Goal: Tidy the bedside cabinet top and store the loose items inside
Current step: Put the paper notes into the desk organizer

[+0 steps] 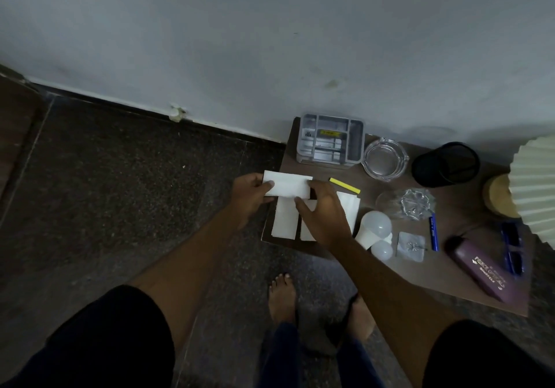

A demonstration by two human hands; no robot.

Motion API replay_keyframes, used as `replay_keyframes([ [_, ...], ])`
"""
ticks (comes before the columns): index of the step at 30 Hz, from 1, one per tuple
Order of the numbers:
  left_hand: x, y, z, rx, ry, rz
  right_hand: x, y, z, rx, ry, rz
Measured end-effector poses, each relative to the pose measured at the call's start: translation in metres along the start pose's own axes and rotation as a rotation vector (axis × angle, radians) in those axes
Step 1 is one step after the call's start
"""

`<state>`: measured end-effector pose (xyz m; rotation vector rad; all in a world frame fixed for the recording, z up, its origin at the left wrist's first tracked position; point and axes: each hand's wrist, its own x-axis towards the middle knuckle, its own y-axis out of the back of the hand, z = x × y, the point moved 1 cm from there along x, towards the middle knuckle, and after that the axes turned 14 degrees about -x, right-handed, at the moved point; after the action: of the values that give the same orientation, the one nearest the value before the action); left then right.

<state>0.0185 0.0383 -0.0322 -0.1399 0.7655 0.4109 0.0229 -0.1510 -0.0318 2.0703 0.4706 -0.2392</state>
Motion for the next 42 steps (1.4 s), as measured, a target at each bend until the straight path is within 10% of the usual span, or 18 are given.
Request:
replay_keyframes([
  [17,-0.06,-0.044,0.017,-0.594,0.118,-0.101,-0.008,0.052,-0.029,0.943,-0.385,-0.013],
  [27,-0.059,-0.077,0.082,0.061,-0.325,-0.204,0.028,0.126,-0.021,0.355,0.012,0.01],
  [42,-0.014,-0.113,0.156,0.347,-0.558,-0.154,0.089,0.173,-0.021,-0.005,0.134,0.247],
])
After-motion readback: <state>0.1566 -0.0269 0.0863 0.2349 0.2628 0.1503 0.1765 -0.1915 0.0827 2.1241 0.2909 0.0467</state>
